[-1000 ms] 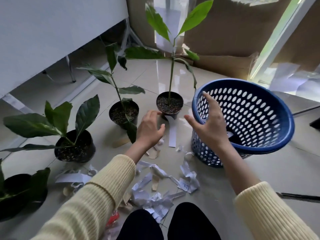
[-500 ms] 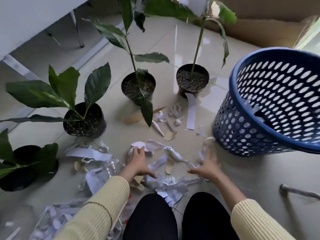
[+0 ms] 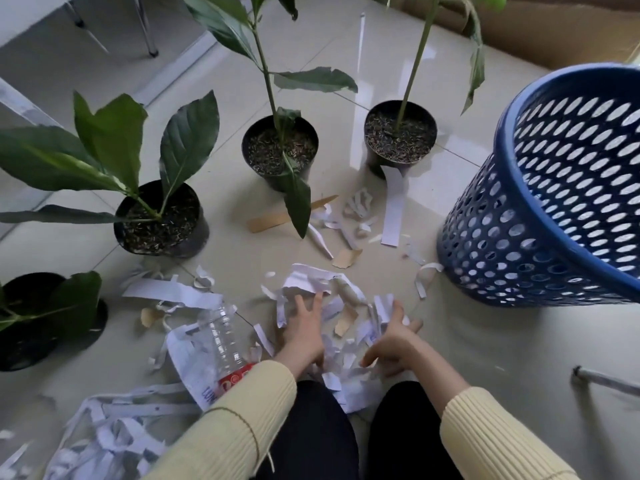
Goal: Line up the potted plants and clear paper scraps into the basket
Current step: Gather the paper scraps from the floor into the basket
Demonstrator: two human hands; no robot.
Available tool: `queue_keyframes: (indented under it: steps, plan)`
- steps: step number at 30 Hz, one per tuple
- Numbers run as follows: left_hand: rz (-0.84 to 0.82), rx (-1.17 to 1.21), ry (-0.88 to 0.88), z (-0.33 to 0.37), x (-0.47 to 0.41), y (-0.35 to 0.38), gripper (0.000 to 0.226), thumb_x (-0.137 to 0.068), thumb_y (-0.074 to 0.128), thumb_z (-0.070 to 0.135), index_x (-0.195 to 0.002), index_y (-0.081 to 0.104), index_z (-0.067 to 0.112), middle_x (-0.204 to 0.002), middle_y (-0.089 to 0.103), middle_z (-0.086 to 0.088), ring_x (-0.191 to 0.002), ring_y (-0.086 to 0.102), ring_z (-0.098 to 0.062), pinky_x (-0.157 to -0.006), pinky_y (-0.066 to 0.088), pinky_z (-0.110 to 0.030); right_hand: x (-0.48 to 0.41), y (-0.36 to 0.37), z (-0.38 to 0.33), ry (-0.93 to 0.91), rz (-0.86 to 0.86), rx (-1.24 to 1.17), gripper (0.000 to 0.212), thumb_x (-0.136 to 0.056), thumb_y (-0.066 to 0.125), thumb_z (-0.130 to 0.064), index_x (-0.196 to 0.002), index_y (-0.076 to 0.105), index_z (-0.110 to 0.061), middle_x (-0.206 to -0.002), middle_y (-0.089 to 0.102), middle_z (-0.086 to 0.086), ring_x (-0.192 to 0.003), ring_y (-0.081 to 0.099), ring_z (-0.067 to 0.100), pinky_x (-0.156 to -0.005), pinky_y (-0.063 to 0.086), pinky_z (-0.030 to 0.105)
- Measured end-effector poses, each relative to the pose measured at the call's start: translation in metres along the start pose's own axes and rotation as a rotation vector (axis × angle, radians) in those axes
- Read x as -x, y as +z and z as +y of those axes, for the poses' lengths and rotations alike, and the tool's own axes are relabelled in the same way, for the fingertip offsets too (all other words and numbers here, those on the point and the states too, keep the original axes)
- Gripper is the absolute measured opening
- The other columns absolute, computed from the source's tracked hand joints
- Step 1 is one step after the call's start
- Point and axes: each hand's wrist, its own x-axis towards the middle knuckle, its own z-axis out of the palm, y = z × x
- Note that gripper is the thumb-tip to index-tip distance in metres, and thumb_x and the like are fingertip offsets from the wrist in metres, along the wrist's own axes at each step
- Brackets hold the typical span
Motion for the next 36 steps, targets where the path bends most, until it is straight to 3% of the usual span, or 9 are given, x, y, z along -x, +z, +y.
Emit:
queue_keyframes:
  steps: [2,3,8,15,20,25,30,34,36]
  plan:
    - [0.044,0.048,0.030,0.000,-0.006,0.003,0.107,-0.071,0.076,0.012,-0.147,0.003,0.028,-0.147,0.004,-0.020,-0.115,0.050,-0.039,-0.088,0.051,-0.043,0.001,0.012,-0.009,-0.022,-0.010,-0.071,0.141,-0.058,0.084,-0.001,-0.145,-0.019,-0.043,-0.146,-0.016,0.012,-0.095,0.057,0.034,-0.054,0.058,0.036]
    - [0.072,0.069,0.051,0.001,-0.008,0.003,0.101,-0.073,0.076,0.019,-0.147,0.009,0.027,-0.141,0.013,-0.018,-0.111,0.051,-0.037,-0.089,0.050,-0.042,0.000,0.017,-0.011,-0.057,0.001,-0.095,0.137,-0.060,0.082,0.001,-0.147,-0.013,-0.043,-0.142,-0.007,0.009,-0.093,0.055,0.033,-0.053,0.059,0.037]
    - [0.139,0.173,0.152,0.006,-0.017,0.004,0.068,-0.078,0.067,0.017,-0.138,0.035,0.023,-0.120,0.034,-0.009,-0.107,0.051,-0.026,-0.091,0.046,-0.033,-0.009,0.032,-0.021,-0.224,0.052,-0.148,0.111,-0.066,0.076,-0.003,-0.148,0.007,-0.032,-0.129,0.010,0.006,-0.097,0.050,0.026,-0.079,0.058,0.039]
    - [0.175,0.334,0.231,0.011,-0.019,-0.003,0.029,-0.085,0.053,0.006,-0.112,0.061,0.013,-0.093,0.041,-0.004,-0.090,0.052,-0.025,-0.076,0.037,-0.022,-0.015,0.031,-0.026,-0.420,0.127,-0.377,0.056,-0.074,0.074,-0.008,-0.124,0.052,-0.020,-0.115,0.057,0.012,-0.093,0.063,0.024,-0.086,0.054,0.036]
    - [0.239,0.388,0.279,0.018,-0.011,-0.024,0.039,-0.080,0.060,0.001,-0.118,0.061,0.012,-0.099,0.046,-0.007,-0.091,0.051,-0.020,-0.075,0.034,-0.015,-0.005,0.016,-0.033,-0.450,0.073,-0.504,0.045,-0.075,0.076,-0.016,-0.116,0.059,-0.024,-0.094,0.070,0.001,-0.086,0.066,0.016,-0.074,0.055,0.026]
    - [0.298,0.406,0.297,0.032,0.006,-0.055,0.050,-0.080,0.067,0.005,-0.128,0.054,0.014,-0.114,0.051,-0.008,-0.101,0.052,-0.019,-0.082,0.037,-0.018,0.017,-0.010,-0.049,-0.517,0.070,-0.526,0.050,-0.077,0.075,-0.008,-0.123,0.058,-0.019,-0.105,0.068,0.017,-0.098,0.066,0.032,-0.086,0.056,0.047]
    - [0.439,0.390,0.362,0.054,0.036,-0.096,0.053,-0.078,0.071,0.003,-0.127,0.056,0.017,-0.106,0.050,-0.001,-0.094,0.052,-0.016,-0.079,0.044,-0.020,0.057,-0.047,-0.067,-0.616,0.103,-0.537,0.057,-0.073,0.076,-0.002,-0.123,0.058,-0.019,-0.089,0.066,0.011,-0.072,0.062,0.020,-0.052,0.051,0.023]
    - [0.539,0.379,0.463,0.079,0.067,-0.139,0.049,-0.075,0.068,0.002,-0.123,0.059,0.011,-0.099,0.044,0.002,-0.090,0.051,-0.015,-0.079,0.042,-0.020,0.102,-0.083,-0.081,-0.708,0.113,-0.615,0.055,-0.073,0.074,0.006,-0.121,0.059,-0.016,-0.107,0.065,0.028,-0.085,0.062,0.029,-0.078,0.055,0.051]
    - [0.594,0.354,0.502,0.094,0.081,-0.162,0.050,-0.073,0.067,-0.001,-0.121,0.060,0.009,-0.098,0.048,-0.002,-0.090,0.054,-0.020,-0.079,0.043,-0.021,0.125,-0.102,-0.087,-0.767,0.135,-0.650,0.053,-0.072,0.074,0.007,-0.118,0.060,-0.015,-0.108,0.066,0.028,-0.089,0.064,0.032,-0.083,0.053,0.054]
